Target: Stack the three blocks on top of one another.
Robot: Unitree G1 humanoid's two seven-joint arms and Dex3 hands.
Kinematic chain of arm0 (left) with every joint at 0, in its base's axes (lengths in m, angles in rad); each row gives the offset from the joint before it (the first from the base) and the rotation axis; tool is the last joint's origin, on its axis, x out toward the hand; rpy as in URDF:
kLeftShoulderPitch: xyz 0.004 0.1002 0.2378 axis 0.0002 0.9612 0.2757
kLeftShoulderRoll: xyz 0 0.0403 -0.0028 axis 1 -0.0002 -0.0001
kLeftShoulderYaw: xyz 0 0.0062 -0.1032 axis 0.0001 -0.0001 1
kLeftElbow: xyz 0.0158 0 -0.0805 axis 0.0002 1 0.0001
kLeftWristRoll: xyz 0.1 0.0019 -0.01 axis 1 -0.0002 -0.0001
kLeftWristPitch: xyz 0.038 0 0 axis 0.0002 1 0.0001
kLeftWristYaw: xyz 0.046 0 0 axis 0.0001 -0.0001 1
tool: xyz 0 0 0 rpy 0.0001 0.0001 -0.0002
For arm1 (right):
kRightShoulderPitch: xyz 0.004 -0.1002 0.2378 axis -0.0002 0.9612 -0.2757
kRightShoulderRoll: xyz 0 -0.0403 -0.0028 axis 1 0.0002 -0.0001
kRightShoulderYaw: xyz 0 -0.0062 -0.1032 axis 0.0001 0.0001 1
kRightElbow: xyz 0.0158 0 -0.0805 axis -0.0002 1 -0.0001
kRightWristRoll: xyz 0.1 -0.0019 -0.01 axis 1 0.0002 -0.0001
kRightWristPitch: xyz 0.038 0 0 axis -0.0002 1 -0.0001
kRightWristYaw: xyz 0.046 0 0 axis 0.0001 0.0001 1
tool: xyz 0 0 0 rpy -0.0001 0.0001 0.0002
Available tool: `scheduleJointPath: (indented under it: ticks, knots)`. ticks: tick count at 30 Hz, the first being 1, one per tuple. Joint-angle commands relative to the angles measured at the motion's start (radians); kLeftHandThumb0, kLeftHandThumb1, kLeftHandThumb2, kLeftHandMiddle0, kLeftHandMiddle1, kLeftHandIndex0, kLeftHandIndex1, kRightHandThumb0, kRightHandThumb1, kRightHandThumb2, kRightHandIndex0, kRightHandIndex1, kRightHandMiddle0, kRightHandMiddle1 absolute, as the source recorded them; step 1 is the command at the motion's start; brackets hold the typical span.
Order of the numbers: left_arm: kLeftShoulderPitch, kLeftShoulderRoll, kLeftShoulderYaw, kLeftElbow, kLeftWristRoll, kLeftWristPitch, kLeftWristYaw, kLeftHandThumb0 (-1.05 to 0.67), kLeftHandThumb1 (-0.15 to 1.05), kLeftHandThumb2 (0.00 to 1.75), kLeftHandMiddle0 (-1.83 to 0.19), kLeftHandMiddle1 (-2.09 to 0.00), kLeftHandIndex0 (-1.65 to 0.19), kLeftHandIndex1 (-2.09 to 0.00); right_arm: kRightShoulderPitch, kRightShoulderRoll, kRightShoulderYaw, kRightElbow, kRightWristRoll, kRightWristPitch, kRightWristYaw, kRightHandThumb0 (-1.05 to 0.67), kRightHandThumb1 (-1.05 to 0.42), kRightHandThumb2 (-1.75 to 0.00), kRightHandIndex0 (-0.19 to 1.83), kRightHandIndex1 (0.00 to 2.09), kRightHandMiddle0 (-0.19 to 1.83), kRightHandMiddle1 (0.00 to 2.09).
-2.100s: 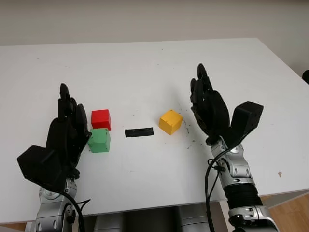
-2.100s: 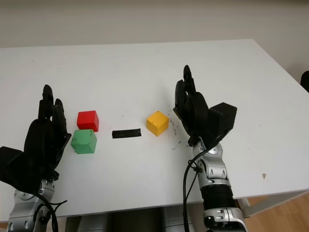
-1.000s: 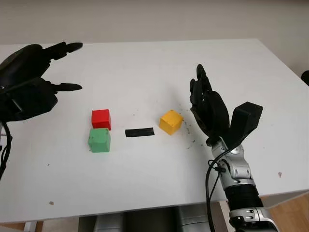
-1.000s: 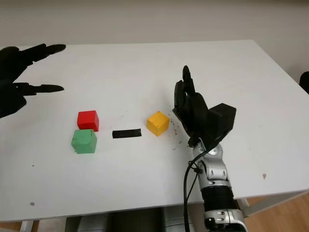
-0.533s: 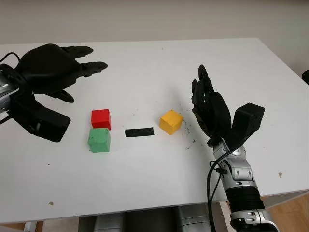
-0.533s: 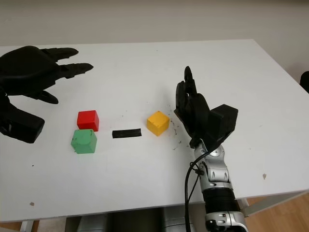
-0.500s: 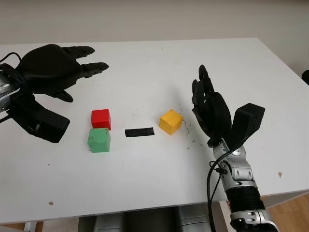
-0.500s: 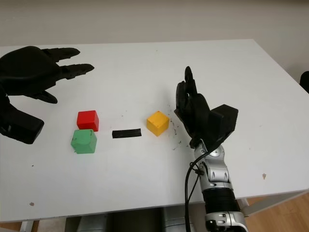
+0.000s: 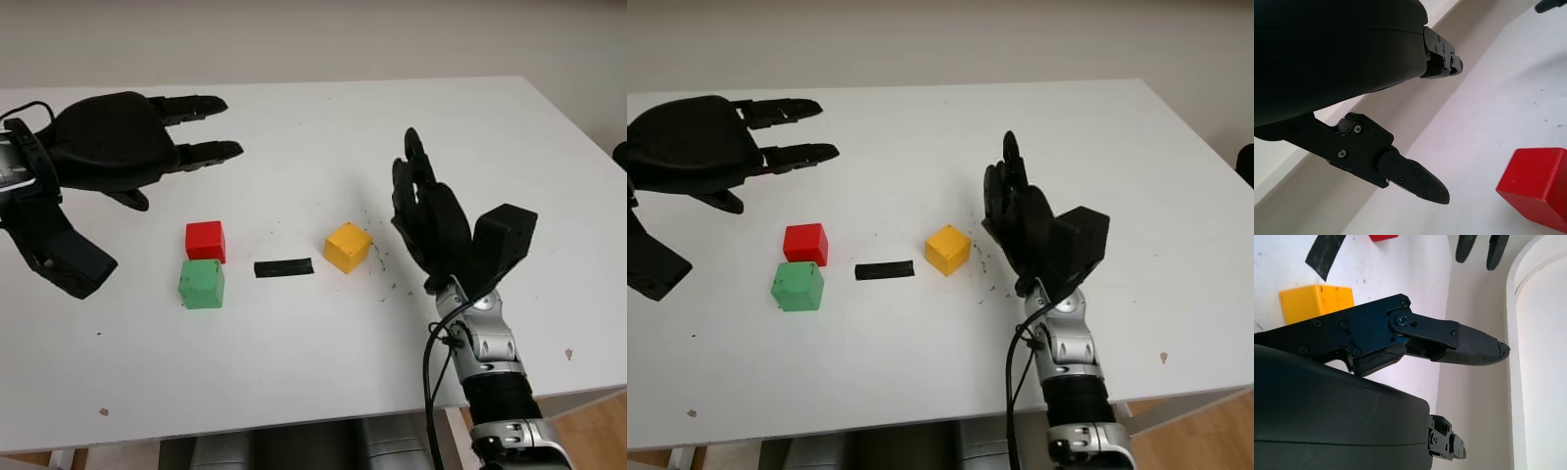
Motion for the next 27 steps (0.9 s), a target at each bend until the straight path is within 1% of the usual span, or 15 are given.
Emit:
scheduleJointPath:
  ticks: [1,2,5,8,16,18,22,23,27]
  knots:
    - [-0.042,0.005,-0.013,0.018,-0.013,-0.023,-0.023,-0.54,0.82,0.06,-0.02,-0.06,-0.15,-0.06,-0.032,-0.015,-0.005,0.017,-0.004,-0.023,0.001,-0.79,-1.05,-0.64,-0.19,0.00,-0.19,0.00]
    - [-0.046,0.003,-0.015,0.023,-0.022,-0.036,-0.038,-0.54,0.83,0.06,-0.02,-0.06,-0.15,-0.06,-0.036,-0.017,-0.007,0.021,-0.005,-0.026,0.001,-0.80,-1.05,-0.64,-0.19,0.00,-0.19,0.00]
    - [-0.054,-0.001,-0.023,0.043,-0.031,-0.074,-0.034,-0.55,0.82,0.06,-0.03,-0.06,-0.17,-0.07,-0.040,-0.019,-0.007,0.027,-0.006,-0.037,0.002,-0.78,-1.05,-0.66,-0.19,0.00,-0.19,0.00]
    - [-0.062,-0.001,-0.033,0.049,-0.045,-0.110,-0.073,-0.52,0.83,0.06,0.00,-0.05,-0.18,-0.07,-0.036,-0.016,-0.006,0.018,-0.009,-0.033,-0.005,-0.79,-1.05,-0.66,-0.19,0.00,-0.19,0.00]
    - [-0.080,-0.002,-0.065,0.039,-0.024,-0.158,-0.115,-0.52,0.84,0.06,0.02,-0.04,-0.25,-0.09,-0.030,-0.016,-0.003,-0.010,-0.012,-0.017,-0.019,-0.78,-1.05,-0.67,-0.19,0.00,-0.19,0.00]
    - [-0.092,-0.006,-0.078,0.034,-0.012,-0.166,-0.137,-0.51,0.85,0.06,0.04,-0.03,-0.23,-0.08,-0.032,-0.022,0.000,-0.020,-0.016,-0.007,-0.017,-0.78,-1.05,-0.68,-0.19,0.00,-0.19,0.00]
    - [-0.108,-0.017,-0.103,0.040,0.024,-0.173,-0.113,-0.50,0.84,0.06,0.05,-0.04,-0.23,-0.07,-0.035,-0.033,-0.003,-0.048,-0.015,0.017,-0.014,-0.79,-1.05,-0.68,-0.19,0.00,-0.19,0.00]
    - [-0.110,-0.020,-0.109,0.039,0.037,-0.172,-0.098,-0.47,0.84,0.05,0.05,-0.04,-0.23,-0.08,-0.035,-0.039,-0.002,-0.057,-0.015,0.023,-0.008,-0.78,-1.05,-0.69,-0.19,0.00,-0.19,0.00]
    - [-0.123,-0.032,-0.140,0.043,0.091,-0.169,-0.050,-0.42,0.83,0.05,0.06,-0.04,-0.24,-0.07,-0.024,-0.046,-0.006,-0.105,-0.006,0.055,-0.003,-0.75,-1.05,-0.70,-0.19,0.00,-0.19,0.00]
